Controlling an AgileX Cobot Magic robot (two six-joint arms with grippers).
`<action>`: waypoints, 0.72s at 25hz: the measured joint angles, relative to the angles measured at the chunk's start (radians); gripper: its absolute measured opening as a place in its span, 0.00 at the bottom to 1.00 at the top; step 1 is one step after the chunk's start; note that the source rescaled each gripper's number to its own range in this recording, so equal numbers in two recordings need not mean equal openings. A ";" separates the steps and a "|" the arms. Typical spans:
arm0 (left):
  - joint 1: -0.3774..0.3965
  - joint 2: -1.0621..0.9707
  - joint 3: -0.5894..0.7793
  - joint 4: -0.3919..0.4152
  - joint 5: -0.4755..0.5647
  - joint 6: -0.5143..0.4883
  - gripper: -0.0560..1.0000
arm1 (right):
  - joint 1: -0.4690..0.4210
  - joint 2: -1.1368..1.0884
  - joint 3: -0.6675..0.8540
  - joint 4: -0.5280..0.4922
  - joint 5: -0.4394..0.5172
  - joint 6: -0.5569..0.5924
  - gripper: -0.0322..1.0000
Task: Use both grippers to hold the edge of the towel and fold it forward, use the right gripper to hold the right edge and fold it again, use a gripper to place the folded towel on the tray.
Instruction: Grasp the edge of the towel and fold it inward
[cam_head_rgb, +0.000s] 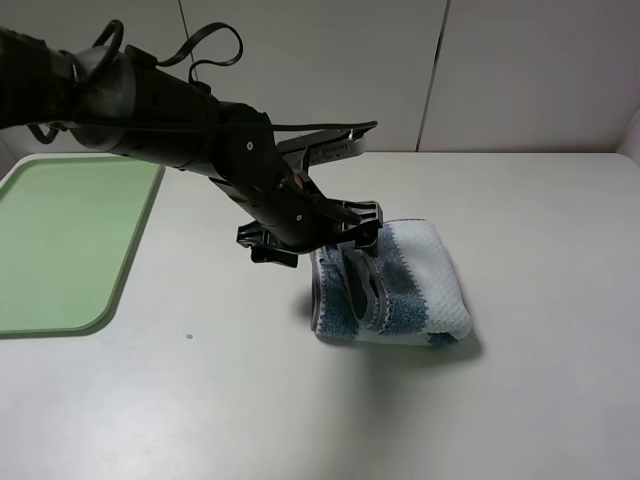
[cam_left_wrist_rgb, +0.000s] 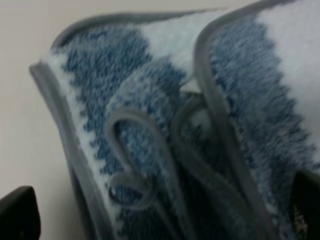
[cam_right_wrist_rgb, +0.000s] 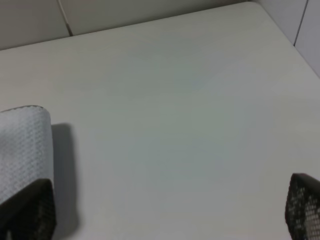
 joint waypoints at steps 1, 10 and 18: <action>0.000 0.005 0.000 0.000 0.003 -0.004 1.00 | 0.000 0.000 0.000 0.000 0.000 0.000 1.00; -0.019 0.064 -0.002 -0.039 -0.005 -0.018 1.00 | 0.000 0.000 0.000 0.008 0.000 0.000 1.00; -0.031 0.119 -0.005 -0.069 -0.056 -0.019 1.00 | 0.000 0.000 0.000 0.020 0.000 0.000 1.00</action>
